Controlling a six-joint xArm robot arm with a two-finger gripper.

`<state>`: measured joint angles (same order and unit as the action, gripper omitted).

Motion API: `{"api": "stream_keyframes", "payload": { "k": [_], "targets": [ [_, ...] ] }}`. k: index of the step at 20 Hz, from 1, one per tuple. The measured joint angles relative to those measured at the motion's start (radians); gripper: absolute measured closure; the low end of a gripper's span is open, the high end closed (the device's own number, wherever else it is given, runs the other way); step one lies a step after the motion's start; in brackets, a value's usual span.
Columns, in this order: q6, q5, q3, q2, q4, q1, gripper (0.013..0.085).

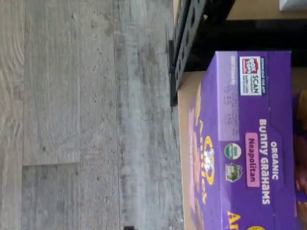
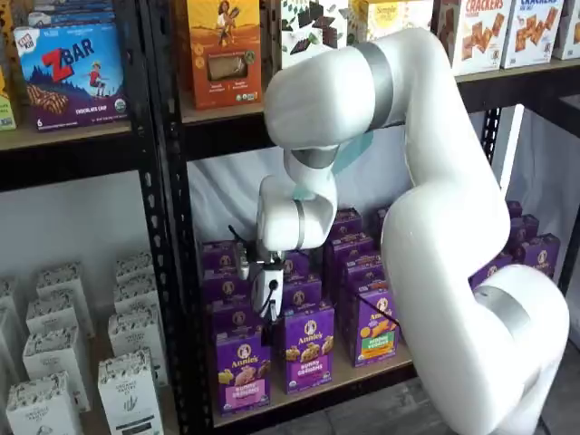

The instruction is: Pick up the purple box with a pink patch in the middle, on the bottom shelf, the first box from the left

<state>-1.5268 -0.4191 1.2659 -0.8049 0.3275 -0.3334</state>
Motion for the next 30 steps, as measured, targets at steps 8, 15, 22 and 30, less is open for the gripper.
{"api": "stream_keyframes", "payload": {
  "k": [8,15,22,30],
  "targets": [
    [0.07,-0.018,0.074,-0.074,-0.07,-0.007,0.013],
    [0.105,-0.016,0.126,-0.134,-0.096,-0.019,0.013],
    [0.084,-0.017,0.165,-0.173,-0.07,-0.022,0.013],
    [0.1,-0.01,0.176,-0.19,-0.093,-0.017,0.017]
  ]
}}
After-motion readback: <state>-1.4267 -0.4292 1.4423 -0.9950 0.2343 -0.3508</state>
